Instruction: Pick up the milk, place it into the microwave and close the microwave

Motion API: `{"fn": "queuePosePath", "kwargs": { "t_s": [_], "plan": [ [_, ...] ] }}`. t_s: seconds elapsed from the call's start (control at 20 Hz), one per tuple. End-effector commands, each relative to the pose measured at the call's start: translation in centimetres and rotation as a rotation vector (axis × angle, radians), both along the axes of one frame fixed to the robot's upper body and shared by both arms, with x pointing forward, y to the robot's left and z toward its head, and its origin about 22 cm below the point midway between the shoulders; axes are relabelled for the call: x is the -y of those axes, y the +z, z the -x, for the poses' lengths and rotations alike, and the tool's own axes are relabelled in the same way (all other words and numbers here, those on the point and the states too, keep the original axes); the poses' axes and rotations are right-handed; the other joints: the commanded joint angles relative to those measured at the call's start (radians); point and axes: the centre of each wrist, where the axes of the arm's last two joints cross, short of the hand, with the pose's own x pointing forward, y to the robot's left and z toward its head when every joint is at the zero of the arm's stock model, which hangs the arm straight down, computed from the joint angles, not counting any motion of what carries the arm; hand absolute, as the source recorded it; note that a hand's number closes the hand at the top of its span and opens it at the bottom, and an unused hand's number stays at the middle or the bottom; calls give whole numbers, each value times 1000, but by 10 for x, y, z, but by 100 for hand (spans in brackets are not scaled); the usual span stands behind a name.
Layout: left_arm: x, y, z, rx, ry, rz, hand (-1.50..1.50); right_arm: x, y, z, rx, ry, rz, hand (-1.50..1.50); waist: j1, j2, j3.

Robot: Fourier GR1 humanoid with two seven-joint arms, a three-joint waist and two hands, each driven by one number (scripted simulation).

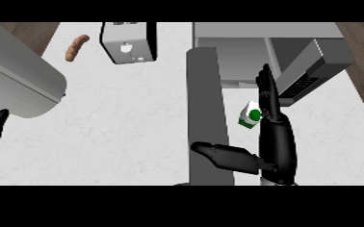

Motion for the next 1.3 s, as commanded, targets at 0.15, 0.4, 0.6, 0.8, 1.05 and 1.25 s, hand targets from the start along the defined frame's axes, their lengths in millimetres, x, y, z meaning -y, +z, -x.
{"fn": "queuePosePath", "kwargs": {
  "t_s": [0.15, 0.4, 0.6, 0.8, 1.05, 1.25],
  "plan": [
    [-4, 20, 19, -7, 10, -5, -150, 13, -28, -19, -54, -66, -15, -150, 1, 2, 1],
    [-14, 11, 22, -15, -10, 2, -150, 12, -67, -14, -75, -130, -3, -150, 1, 3, 1],
    [-10, 10, 40, 10, -10, -8, -150, 59, -104, -4, -104, -164, -28, -150, 3, 3, 1],
    [-22, 8, 40, -8, 7, 5, -150, 79, -110, -20, -129, -203, -17, -150, 3, 3, 1],
    [-33, 0, 47, -6, 15, 2, -150, 96, -140, -9, -136, -189, -16, -150, 2, 2, 0],
    [-8, 27, 38, 1, 24, 11, -150, 109, -164, 0, -147, -172, -27, -150, -2, 3, 1]
  ]
}}
